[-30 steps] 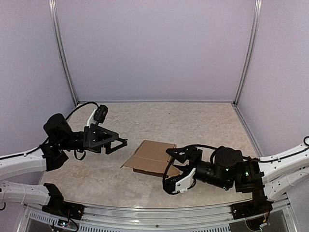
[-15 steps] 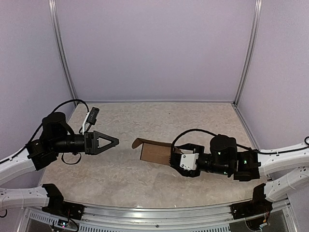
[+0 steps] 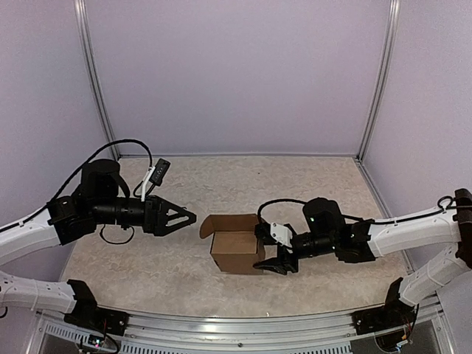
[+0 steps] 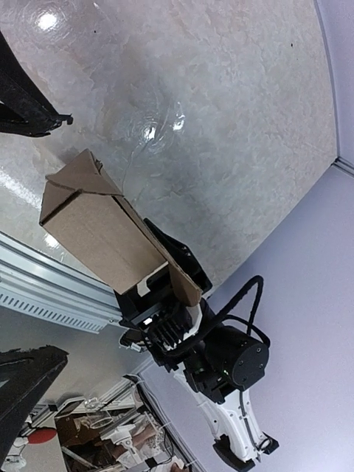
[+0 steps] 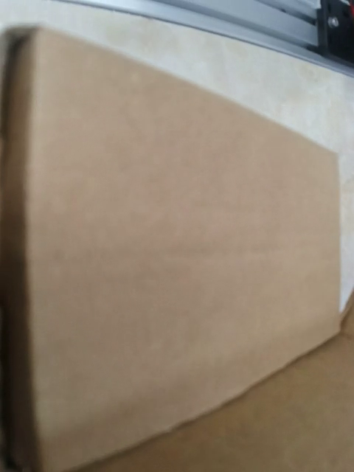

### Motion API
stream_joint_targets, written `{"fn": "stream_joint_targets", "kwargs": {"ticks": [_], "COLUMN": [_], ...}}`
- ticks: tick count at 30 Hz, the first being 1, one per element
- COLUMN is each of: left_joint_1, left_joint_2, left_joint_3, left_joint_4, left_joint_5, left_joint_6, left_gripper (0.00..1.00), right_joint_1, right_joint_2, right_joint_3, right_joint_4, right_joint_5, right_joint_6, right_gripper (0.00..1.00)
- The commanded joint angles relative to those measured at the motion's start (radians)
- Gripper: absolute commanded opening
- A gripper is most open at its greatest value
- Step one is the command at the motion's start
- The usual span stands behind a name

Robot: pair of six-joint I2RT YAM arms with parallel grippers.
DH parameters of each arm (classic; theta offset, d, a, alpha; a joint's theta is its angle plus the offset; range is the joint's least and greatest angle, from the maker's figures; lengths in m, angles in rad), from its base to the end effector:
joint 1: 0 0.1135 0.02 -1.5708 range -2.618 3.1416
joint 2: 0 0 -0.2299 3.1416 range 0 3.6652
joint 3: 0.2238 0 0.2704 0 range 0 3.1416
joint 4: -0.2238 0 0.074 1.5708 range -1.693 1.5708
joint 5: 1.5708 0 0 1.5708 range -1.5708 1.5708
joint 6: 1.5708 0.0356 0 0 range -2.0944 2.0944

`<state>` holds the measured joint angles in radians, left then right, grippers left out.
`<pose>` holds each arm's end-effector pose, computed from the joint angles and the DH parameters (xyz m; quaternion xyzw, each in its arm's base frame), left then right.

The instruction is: Fold the paper box

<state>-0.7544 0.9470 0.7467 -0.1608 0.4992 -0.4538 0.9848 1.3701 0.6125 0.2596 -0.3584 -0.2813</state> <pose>0.1738 -0.1867 0.2693 0.2582 0.7671 -0.4802 0.3381 0.1562 0.2579 0.1499 -0.5738 0.6280 0.3171 0.4193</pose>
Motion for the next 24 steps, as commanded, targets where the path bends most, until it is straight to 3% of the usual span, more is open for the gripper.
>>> {"fn": "stream_joint_targets", "kwargs": {"ticks": [1, 7, 20, 24], "left_joint_1": [-0.029, -0.059, -0.121, -0.129], "left_joint_2": [0.052, 0.112, 0.260, 0.269], "left_joint_3": [0.042, 0.069, 0.123, 0.133], "left_joint_4": [-0.080, -0.133, -0.146, -0.147], "left_joint_5": [-0.085, -0.185, -0.237, -0.242], "left_joint_6": [0.070, 0.093, 0.084, 0.081], "left_gripper": [0.94, 0.81, 0.25, 0.19], "right_joint_1": [-0.021, -0.021, -0.021, -0.021], "right_joint_2": [0.056, 0.098, 0.108, 0.111], "right_joint_3": [0.023, 0.033, 0.011, 0.006], "right_joint_4": [0.065, 0.096, 0.138, 0.143], "right_joint_5": [-0.103, -0.106, -0.100, -0.094], "right_joint_6": [0.064, 0.075, 0.104, 0.107], "right_gripper": [0.39, 0.37, 0.34, 0.33]}}
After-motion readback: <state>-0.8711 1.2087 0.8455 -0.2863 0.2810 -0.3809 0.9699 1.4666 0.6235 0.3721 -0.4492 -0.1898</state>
